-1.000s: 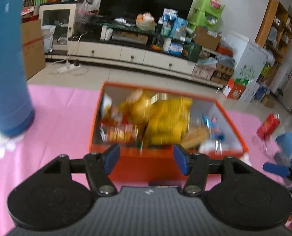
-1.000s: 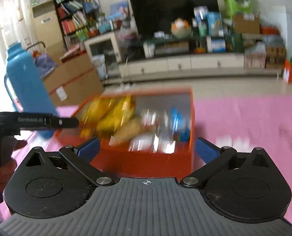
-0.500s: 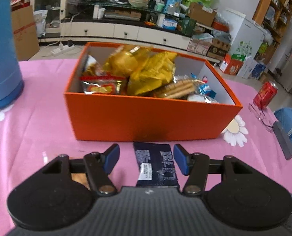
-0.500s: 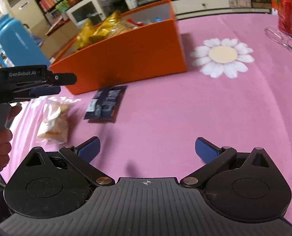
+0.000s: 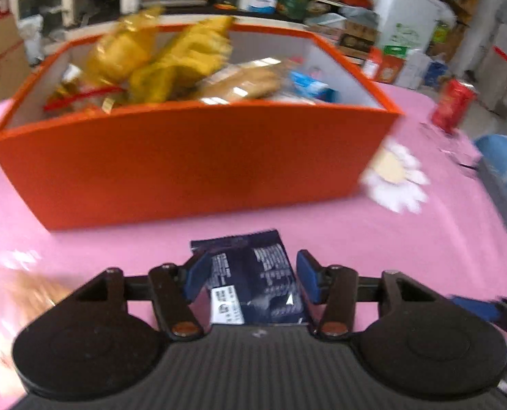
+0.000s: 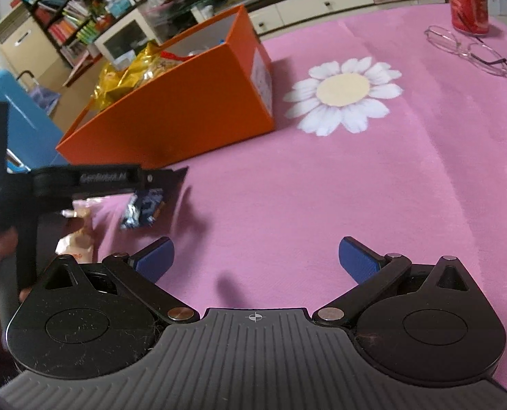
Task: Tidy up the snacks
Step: 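Grasp the dark navy pack with the right tool while the left tool grasps the clear peanut bag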
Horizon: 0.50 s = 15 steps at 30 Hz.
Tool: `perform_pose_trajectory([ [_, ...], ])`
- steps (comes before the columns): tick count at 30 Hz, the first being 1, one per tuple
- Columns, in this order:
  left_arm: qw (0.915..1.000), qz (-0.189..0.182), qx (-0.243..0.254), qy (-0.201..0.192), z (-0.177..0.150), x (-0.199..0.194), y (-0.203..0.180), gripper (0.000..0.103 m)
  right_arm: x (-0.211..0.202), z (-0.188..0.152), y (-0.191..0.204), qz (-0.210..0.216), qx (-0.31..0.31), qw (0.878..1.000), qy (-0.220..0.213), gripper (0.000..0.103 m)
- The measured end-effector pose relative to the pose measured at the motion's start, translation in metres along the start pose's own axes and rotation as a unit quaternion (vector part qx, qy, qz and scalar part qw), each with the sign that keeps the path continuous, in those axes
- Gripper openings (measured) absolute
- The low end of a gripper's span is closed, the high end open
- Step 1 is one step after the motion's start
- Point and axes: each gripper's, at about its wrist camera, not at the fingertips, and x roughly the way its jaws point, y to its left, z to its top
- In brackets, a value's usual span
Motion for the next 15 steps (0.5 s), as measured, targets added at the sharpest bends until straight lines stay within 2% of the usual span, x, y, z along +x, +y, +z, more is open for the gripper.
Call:
perform_pose_trajectory([
  [3,0.9991,-0.041,0.002,0.010,-0.015,-0.009,-0.014,0.051,-0.002,0.001,-0.002,-0.003,0.003,1.000,-0.002,0.087],
  [4,0.9985,-0.053,0.004,0.013,-0.019,-0.012,-0.017,0.049,-0.003,0.001,-0.002,-0.004,0.002,1.000,-0.002,0.087],
  [5,0.9984,-0.053,0.003,0.015,-0.022,-0.015,-0.017,0.049,-0.004,0.000,-0.001,-0.004,0.000,1.000,-0.001,0.087],
  [7,0.9990,-0.044,-0.002,0.006,-0.028,-0.031,-0.011,0.061,-0.008,-0.002,0.001,0.000,-0.004,1.000,0.000,0.086],
  [9,0.9995,-0.018,-0.007,-0.026,-0.031,-0.057,0.004,0.063,-0.011,-0.003,0.004,0.001,-0.013,1.000,0.001,0.086],
  [11,0.9975,0.032,-0.010,-0.063,-0.035,-0.089,0.026,0.067,-0.013,-0.001,0.010,0.006,-0.029,1.000,-0.005,0.086],
  [15,0.9895,0.121,-0.029,-0.073,-0.046,-0.114,0.078,0.078,0.004,0.012,0.037,0.018,-0.094,0.995,-0.008,0.086],
])
